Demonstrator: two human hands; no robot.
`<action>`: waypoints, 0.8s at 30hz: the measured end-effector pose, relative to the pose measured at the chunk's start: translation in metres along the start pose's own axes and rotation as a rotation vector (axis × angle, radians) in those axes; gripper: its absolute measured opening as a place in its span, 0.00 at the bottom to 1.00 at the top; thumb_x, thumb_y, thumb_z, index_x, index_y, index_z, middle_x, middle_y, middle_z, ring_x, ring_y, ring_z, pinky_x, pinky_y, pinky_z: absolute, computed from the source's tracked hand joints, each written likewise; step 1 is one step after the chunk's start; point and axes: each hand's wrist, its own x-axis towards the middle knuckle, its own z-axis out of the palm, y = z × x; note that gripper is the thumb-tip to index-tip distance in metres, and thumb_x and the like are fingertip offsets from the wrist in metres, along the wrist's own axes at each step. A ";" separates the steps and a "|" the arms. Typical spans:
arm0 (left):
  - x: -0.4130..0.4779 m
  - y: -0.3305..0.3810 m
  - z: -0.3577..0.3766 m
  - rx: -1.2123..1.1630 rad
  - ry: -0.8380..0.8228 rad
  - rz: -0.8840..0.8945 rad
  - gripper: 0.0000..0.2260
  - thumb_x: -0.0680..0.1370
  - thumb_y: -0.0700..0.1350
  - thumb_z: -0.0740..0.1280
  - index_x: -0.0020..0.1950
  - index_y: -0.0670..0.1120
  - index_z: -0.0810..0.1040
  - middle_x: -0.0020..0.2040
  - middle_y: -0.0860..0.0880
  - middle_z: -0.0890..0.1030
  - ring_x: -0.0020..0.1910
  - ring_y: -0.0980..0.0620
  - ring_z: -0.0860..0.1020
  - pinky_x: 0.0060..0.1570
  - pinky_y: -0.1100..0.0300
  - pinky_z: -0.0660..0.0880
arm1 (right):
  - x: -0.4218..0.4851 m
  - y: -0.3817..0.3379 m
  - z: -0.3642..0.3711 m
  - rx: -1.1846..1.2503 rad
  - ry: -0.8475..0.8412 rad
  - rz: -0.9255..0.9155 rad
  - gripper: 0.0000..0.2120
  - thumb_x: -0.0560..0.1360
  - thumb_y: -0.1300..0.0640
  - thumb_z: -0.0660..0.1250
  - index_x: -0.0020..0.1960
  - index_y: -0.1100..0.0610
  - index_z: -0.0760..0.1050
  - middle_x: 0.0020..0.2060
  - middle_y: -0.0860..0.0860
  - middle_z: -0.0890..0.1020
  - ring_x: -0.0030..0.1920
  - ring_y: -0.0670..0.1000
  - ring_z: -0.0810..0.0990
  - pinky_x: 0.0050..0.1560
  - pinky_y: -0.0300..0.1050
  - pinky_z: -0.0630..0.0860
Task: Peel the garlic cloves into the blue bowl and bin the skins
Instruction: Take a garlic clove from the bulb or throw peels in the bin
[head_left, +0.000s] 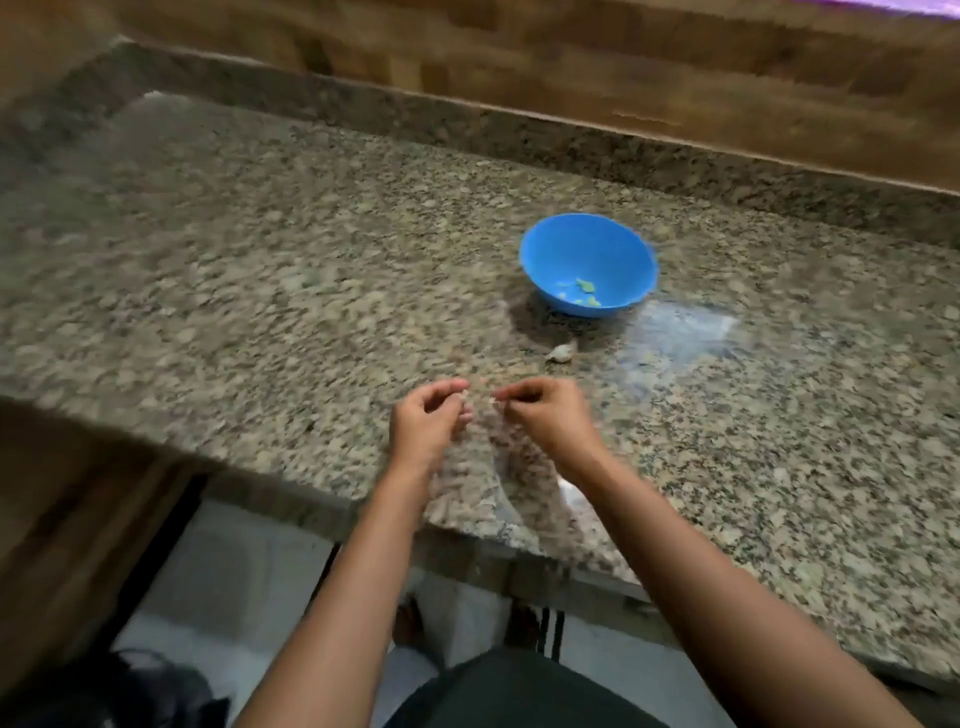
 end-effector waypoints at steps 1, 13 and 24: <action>-0.006 0.001 -0.017 -0.080 0.056 -0.014 0.06 0.77 0.32 0.63 0.46 0.41 0.79 0.38 0.46 0.80 0.32 0.56 0.79 0.36 0.67 0.78 | -0.003 -0.008 0.015 0.094 -0.068 0.035 0.05 0.72 0.69 0.68 0.46 0.64 0.81 0.35 0.52 0.81 0.35 0.47 0.77 0.44 0.41 0.76; -0.117 -0.032 -0.313 -0.485 0.609 0.016 0.05 0.78 0.31 0.61 0.50 0.36 0.76 0.41 0.46 0.77 0.27 0.61 0.78 0.35 0.70 0.77 | -0.114 -0.054 0.310 0.239 -0.696 0.156 0.05 0.72 0.75 0.64 0.43 0.68 0.77 0.28 0.53 0.81 0.28 0.44 0.80 0.33 0.33 0.78; -0.216 -0.092 -0.520 -0.734 1.048 0.001 0.07 0.77 0.29 0.61 0.52 0.32 0.76 0.41 0.44 0.79 0.36 0.53 0.80 0.39 0.66 0.79 | -0.238 -0.057 0.536 -0.008 -0.985 0.224 0.10 0.72 0.74 0.65 0.52 0.76 0.75 0.34 0.57 0.79 0.35 0.49 0.79 0.34 0.33 0.78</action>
